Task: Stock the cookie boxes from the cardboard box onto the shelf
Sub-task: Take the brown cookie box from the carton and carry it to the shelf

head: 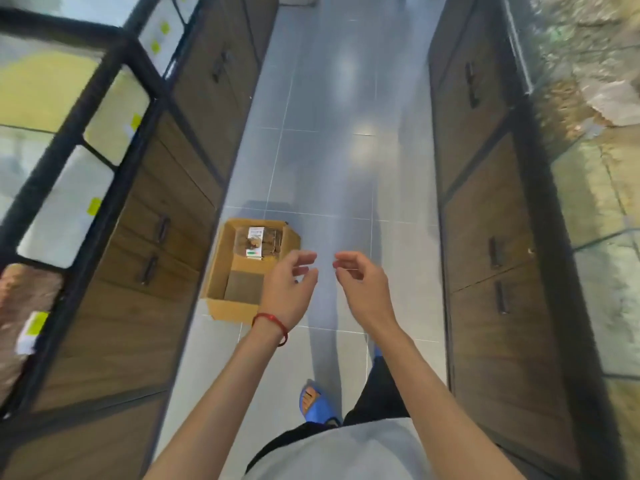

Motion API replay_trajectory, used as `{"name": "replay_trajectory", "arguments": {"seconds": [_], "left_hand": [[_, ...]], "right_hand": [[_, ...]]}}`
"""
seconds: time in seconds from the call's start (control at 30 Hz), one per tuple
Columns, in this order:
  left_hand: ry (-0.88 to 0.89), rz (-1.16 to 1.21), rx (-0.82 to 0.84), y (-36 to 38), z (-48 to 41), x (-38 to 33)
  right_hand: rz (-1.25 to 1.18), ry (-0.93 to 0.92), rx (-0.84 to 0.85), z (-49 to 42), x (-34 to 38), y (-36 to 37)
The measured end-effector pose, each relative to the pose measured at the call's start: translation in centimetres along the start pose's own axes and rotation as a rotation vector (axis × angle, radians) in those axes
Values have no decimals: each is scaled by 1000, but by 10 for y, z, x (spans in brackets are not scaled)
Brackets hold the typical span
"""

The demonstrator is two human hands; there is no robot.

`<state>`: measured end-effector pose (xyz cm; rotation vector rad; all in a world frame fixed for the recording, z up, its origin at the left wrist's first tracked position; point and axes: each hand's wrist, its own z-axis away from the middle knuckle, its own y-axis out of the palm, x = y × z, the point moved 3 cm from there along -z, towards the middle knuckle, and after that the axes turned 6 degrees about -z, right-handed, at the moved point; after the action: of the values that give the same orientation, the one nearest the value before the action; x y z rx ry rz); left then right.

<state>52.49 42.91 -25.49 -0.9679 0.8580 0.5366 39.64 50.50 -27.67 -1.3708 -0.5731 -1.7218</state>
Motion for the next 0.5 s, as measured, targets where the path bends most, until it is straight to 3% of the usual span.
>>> {"name": "replay_trajectory", "arguments": {"seconds": [0.23, 0.5], "left_hand": [[-122, 42, -115, -83, -25, 60], [-273, 3, -167, -137, -126, 104]], "right_hand": [[72, 57, 142, -29, 7, 90], [68, 209, 228, -132, 1, 178]]}}
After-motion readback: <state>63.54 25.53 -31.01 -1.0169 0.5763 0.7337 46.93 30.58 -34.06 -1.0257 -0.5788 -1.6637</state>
